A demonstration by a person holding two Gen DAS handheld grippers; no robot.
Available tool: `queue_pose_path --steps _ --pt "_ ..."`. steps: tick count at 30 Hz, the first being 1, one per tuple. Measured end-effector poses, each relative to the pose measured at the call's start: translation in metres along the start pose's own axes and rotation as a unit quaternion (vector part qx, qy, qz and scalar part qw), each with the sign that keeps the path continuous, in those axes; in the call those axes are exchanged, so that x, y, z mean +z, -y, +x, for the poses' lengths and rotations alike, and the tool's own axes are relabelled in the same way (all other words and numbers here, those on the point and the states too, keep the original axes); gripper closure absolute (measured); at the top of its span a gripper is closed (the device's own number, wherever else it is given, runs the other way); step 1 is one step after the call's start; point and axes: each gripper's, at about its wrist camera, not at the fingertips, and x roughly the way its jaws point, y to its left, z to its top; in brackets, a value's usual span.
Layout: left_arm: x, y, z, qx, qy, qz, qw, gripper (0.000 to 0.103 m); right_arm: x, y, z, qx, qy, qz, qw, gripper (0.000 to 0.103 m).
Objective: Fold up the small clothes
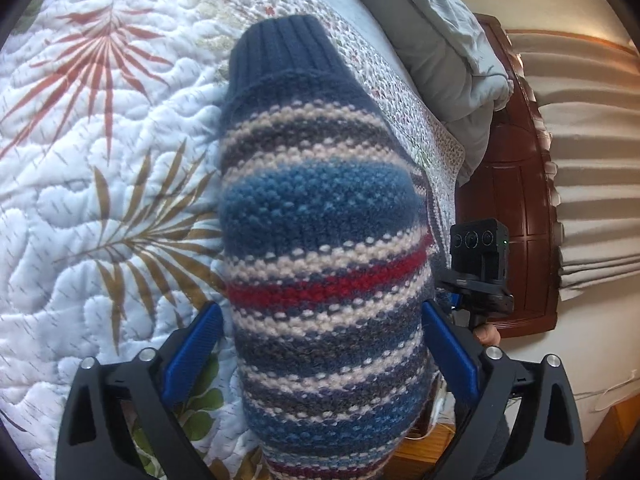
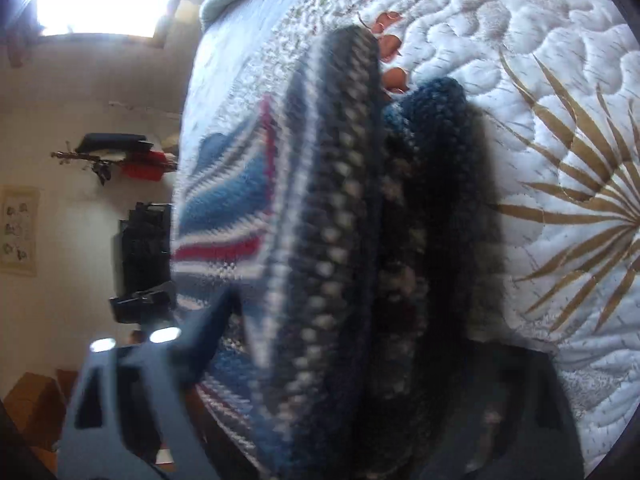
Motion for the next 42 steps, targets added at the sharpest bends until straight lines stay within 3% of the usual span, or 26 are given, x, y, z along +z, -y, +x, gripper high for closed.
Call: queue_pose_path --steps 1,2,5,10,17,24,31,42 --pt "0.0 0.002 0.002 0.002 -0.001 0.002 1.0 0.027 0.0 0.001 0.002 0.001 0.003 0.0 1.0 0.045" --pt "-0.001 0.004 0.002 0.012 0.003 0.001 0.9999 0.032 -0.002 -0.001 0.001 -0.002 0.009 -0.006 1.0 0.047" --pt "-0.004 0.015 -0.001 0.038 0.01 0.017 0.9991 0.042 -0.007 -0.004 -0.002 -0.006 0.024 -0.012 1.0 0.054" --pt "-0.01 0.034 -0.008 0.068 0.022 0.04 0.9967 0.049 -0.017 -0.015 -0.003 -0.016 0.047 -0.023 0.998 0.058" --pt "-0.032 0.063 -0.03 0.109 0.04 0.09 0.9891 0.051 -0.037 -0.038 -0.002 -0.007 0.064 -0.04 0.997 0.06" --pt "-0.066 0.08 -0.069 0.129 0.062 0.109 0.9837 0.051 -0.07 -0.073 0.007 0.024 0.068 -0.066 0.995 0.06" --pt "-0.115 0.067 -0.128 0.145 0.09 0.118 0.9781 0.051 -0.115 -0.129 0.037 0.046 0.067 -0.099 0.992 0.06" --pt "-0.181 0.003 -0.208 0.18 0.108 0.103 0.9723 0.051 -0.18 -0.21 0.136 0.032 0.024 -0.138 0.99 0.06"
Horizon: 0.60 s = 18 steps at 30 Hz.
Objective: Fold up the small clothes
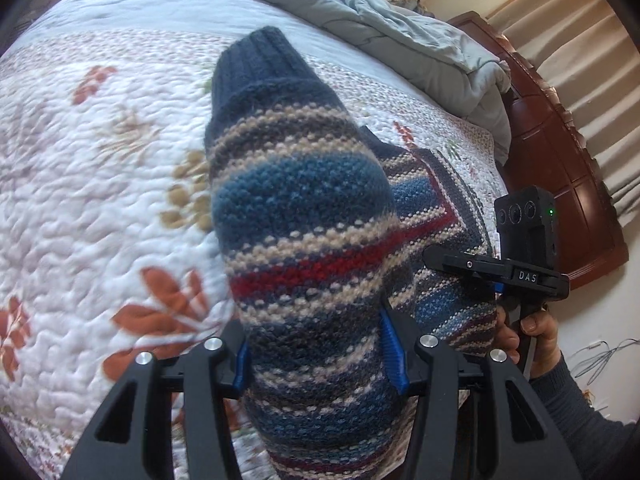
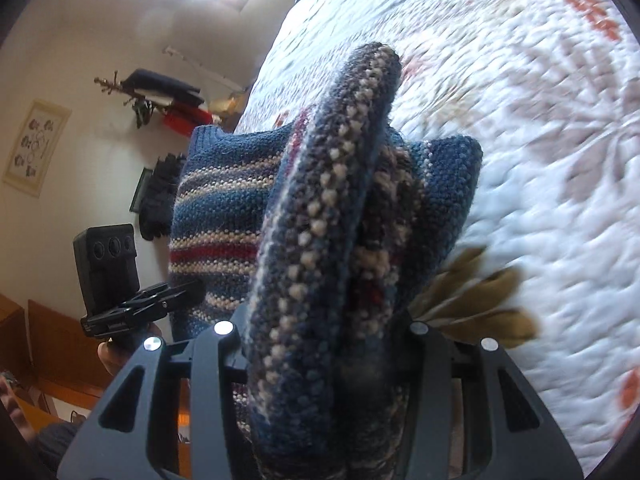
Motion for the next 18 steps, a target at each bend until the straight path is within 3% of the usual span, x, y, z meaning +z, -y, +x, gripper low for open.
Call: queue_pose_path --steps 10,18 --pt "-0.019 -0.037 -0.019 -0.002 -0.002 -0.009 1.0 0.051 -0.027 -0.047 0.057 -0.013 -0.01 -0.003 1.0 0.06" --pt "-0.031 -0.073 -0.007 -0.012 -0.022 -0.024 0.9994 0.05 -0.016 -0.065 0.097 -0.03 -0.025 0.011 0.999 0.06"
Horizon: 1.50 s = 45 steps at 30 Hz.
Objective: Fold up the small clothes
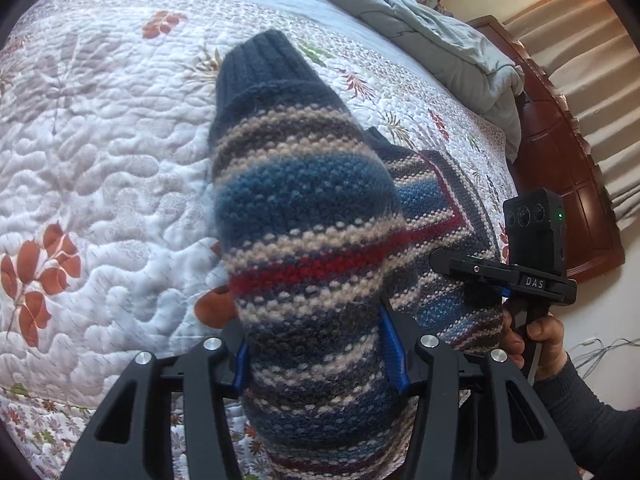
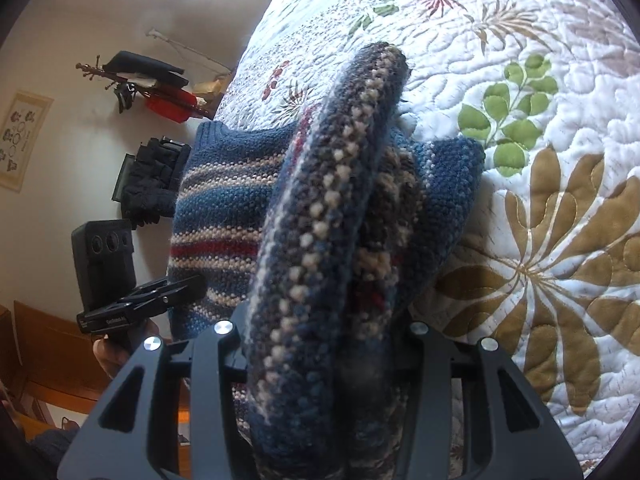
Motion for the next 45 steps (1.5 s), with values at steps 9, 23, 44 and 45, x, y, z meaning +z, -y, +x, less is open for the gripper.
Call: queue_pose_path --steps 9,23,44,45 --pt "0.001 -0.02 0.005 -0.03 -0.011 -0.013 0.9994 0.045 -0.005 0.024 -0.009 -0.002 -0.011 0.002 1.0 0.057" --pt "-0.015 -0.005 -0.083 -0.04 0.124 -0.045 0.9905 0.03 0.014 0.028 -0.074 -0.035 0.048 -0.013 0.998 0.027" --pt "-0.083 0.021 -0.025 -0.142 0.126 -0.07 0.9792 0.034 0.068 0.059 -0.013 -0.067 0.032 0.008 0.997 0.063" --pt "-0.085 0.023 -0.033 -0.147 0.135 -0.073 0.9773 0.031 0.064 0.058 -0.024 -0.055 0.041 0.012 0.998 0.056"
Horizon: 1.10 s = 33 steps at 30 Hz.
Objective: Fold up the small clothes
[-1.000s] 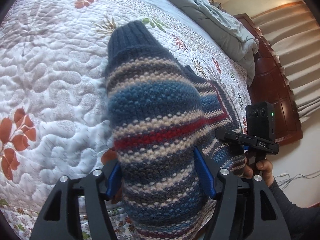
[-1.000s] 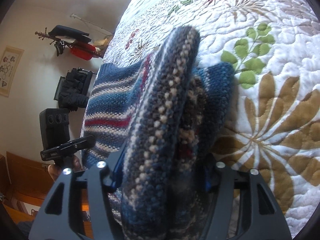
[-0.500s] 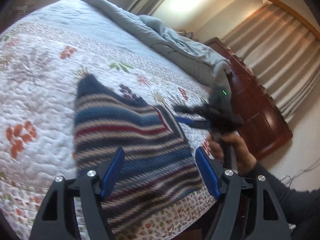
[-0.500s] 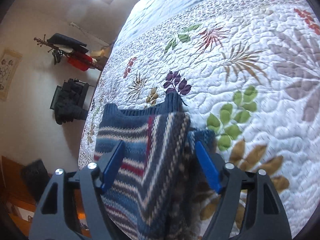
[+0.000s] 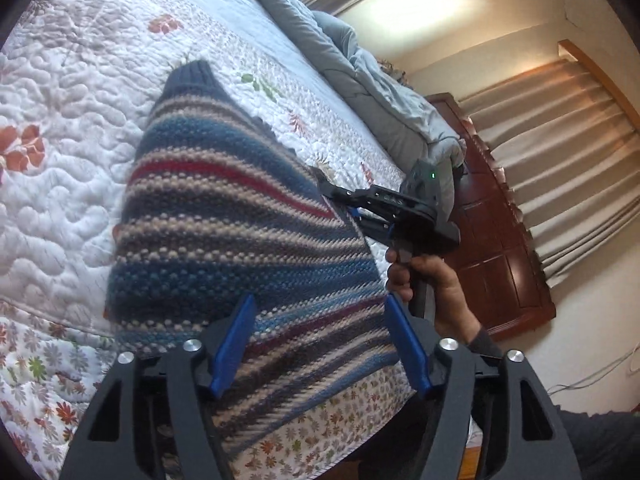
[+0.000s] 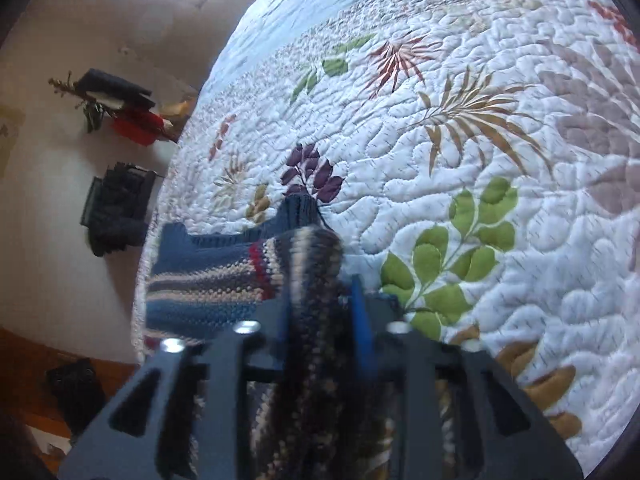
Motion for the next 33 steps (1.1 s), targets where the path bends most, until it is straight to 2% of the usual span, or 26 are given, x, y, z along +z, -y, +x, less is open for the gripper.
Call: queue_pose_path --steps 1,3,6,9,10,11,12,13,15,18,21,23,25,27,30,31,33 --pt "0.0 0.003 -0.006 -0.002 0.008 0.002 1.0 0.027 -0.004 -0.002 -0.013 0.008 0.011 -0.002 1.0 0.05" --pt "-0.001 0.009 -0.019 -0.003 0.026 0.009 0.9996 0.025 -0.017 -0.005 -0.036 0.023 0.02 -0.001 1.0 0.05" --pt "-0.007 0.012 -0.033 -0.005 0.04 0.009 0.9992 0.024 -0.05 -0.012 -0.063 0.04 0.003 -0.001 0.999 0.05" --pt "-0.01 0.012 -0.031 0.0 0.035 0.007 0.9994 0.024 -0.079 -0.018 -0.066 0.036 -0.017 -0.008 0.999 0.049" --pt "-0.011 0.009 -0.029 0.002 0.031 0.003 0.9995 0.024 -0.085 -0.017 -0.062 0.033 -0.021 -0.006 0.999 0.051" --pt "-0.012 0.007 -0.026 0.004 0.025 0.001 0.9997 0.024 -0.089 -0.015 -0.055 0.024 -0.026 -0.004 0.999 0.065" --pt "-0.013 0.004 -0.021 0.014 0.02 -0.003 0.9997 0.024 -0.092 -0.011 -0.046 0.023 -0.036 -0.001 0.999 0.073" --pt "-0.014 0.0 -0.018 0.022 0.017 -0.009 0.9996 0.024 -0.093 -0.008 -0.041 0.015 -0.037 0.0 0.999 0.075" --pt "-0.015 -0.013 -0.009 0.018 0.002 -0.032 0.9993 0.024 -0.096 0.0 -0.035 -0.013 -0.025 0.003 1.0 0.075" --pt "-0.018 -0.025 -0.005 0.015 0.003 -0.06 0.9981 0.024 -0.101 0.001 -0.045 0.001 -0.013 0.015 1.0 0.073" --pt "-0.021 -0.018 -0.017 -0.002 0.014 -0.063 0.9979 0.023 -0.116 -0.026 -0.082 0.002 0.028 -0.034 0.999 0.071" --pt "-0.025 -0.011 -0.027 -0.014 0.025 -0.052 0.9982 0.018 -0.137 -0.049 -0.104 0.023 0.041 -0.072 0.996 0.068" --pt "-0.031 -0.009 -0.033 -0.008 0.035 -0.047 0.9982 0.015 -0.158 -0.062 -0.101 0.033 0.02 -0.089 0.995 0.068" --pt "-0.035 -0.017 -0.031 -0.004 0.03 -0.059 0.9978 0.015 -0.177 -0.058 -0.085 0.016 0.001 -0.093 0.996 0.067" --pt "-0.039 -0.028 -0.021 0.012 0.02 -0.069 0.9973 0.015 -0.189 -0.033 -0.057 -0.038 -0.016 -0.077 0.996 0.084" --pt "-0.039 -0.032 -0.016 0.021 0.015 -0.072 0.9971 0.015 -0.191 -0.027 -0.05 -0.042 -0.023 -0.073 0.996 0.088" --pt "-0.038 -0.031 -0.014 0.027 0.007 -0.074 0.9969 0.016 -0.186 -0.029 -0.049 -0.037 -0.03 -0.078 0.996 0.086"
